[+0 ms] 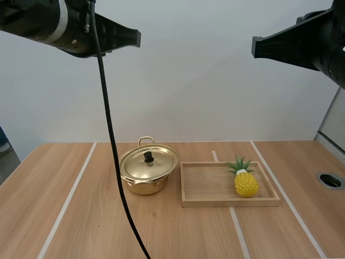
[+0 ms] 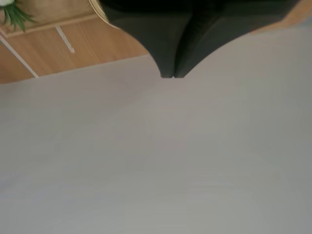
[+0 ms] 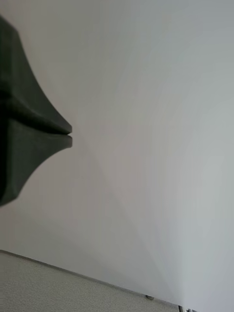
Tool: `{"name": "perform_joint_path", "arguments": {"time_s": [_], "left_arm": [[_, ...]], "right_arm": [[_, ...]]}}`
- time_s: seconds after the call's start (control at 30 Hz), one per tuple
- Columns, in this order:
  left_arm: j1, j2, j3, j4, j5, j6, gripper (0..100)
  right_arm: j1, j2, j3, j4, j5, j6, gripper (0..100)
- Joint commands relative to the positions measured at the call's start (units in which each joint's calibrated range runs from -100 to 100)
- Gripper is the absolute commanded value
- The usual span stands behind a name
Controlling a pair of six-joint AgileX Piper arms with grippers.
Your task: Open the pot, put the pineapple inside, and close it
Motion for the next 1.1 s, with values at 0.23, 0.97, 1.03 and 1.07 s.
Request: {"name": "perform_joint_path", "arguments": {"time_s": [0.23, 0.97, 1.03, 1.07], "left_arm": [[-0.09, 7.36, -0.73, -4.7, 7.18, 7.1, 0], [-0.09, 10.53, -0.73, -10.18, 13.19, 8.27, 95], [-0.09, 10.53, -0.73, -10.31, 13.36, 8.27, 100], [-0.09, 10.53, -0.73, -10.31, 13.36, 8.27, 100]], "right_arm": [[-0.24, -0.07, -0.45, -0.14, 4.47, 0.17, 0], [-0.24, -0.07, -0.32, -0.14, 5.85, 0.17, 0], [-0.24, -0.07, -0.32, -0.14, 6.43, 0.17, 0], [-0.24, -0.07, -0.32, -0.14, 6.72, 0.17, 0]]}}
